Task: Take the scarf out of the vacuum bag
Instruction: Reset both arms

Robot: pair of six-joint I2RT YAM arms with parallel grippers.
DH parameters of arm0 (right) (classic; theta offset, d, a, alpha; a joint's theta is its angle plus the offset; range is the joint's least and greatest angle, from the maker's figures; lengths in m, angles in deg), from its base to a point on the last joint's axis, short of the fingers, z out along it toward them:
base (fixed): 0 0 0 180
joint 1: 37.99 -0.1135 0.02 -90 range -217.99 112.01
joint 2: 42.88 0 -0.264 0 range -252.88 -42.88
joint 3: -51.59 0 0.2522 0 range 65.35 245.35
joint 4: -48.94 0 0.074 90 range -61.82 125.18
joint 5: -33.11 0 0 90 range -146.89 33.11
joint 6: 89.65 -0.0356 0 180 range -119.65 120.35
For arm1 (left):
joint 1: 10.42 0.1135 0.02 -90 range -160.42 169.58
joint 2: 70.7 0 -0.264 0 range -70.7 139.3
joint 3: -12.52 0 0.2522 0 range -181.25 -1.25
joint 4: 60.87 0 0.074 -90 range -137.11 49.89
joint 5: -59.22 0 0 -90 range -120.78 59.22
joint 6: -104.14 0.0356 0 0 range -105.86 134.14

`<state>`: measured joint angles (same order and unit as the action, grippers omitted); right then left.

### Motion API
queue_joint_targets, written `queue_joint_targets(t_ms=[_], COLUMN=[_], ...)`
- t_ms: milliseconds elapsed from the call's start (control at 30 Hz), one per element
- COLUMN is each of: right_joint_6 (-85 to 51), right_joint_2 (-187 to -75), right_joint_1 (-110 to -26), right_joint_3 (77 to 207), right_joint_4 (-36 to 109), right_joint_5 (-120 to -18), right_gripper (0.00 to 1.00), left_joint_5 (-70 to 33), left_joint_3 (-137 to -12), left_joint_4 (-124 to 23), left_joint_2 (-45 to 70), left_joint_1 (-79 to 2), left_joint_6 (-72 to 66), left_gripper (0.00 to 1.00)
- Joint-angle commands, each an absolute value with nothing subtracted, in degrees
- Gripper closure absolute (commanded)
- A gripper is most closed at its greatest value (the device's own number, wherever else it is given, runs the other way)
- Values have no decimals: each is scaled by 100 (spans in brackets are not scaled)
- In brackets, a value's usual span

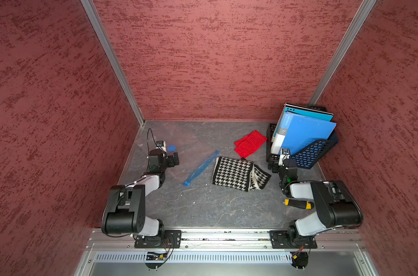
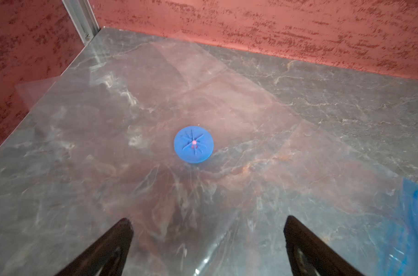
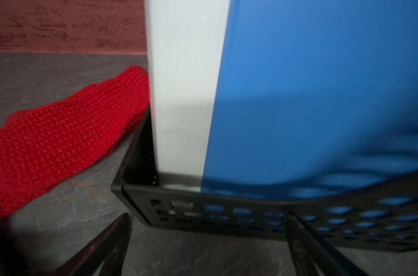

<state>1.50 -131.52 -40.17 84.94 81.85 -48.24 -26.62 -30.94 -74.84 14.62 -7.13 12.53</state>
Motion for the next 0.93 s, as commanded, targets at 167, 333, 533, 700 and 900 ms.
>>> queue_joint_targets(t_ms=[167,333,533,700,900], right_joint_6=[368,286,343,343,299], right_joint_2=[-13119,-13112,-13096,-13095,-13112], right_joint_1=[-3975,-3975,-3975,-3975,-3975], right_joint_3=[8577,8561,8611,8622,8670], right_joint_4=[9034,9054,8925,8923,8827], right_joint_5=[-5951,-5753,-5930,-5928,-5844], right_gripper=[1,1,1,1,1], left_joint_5=[-2311,-2438,-2472,-2394,-2345], left_joint_3=[-2187,-2309,-2326,-2346,-2324], left_joint_4=[-10007,-9797,-9748,-9737,-9780], left_joint_2=[1633,1665,1675,1684,1676], left_joint_1=[-554,-719,-752,-709,-685], left_joint_6=[1271,1432,1462,1445,1431], left_gripper=[0,0,0,0,0])
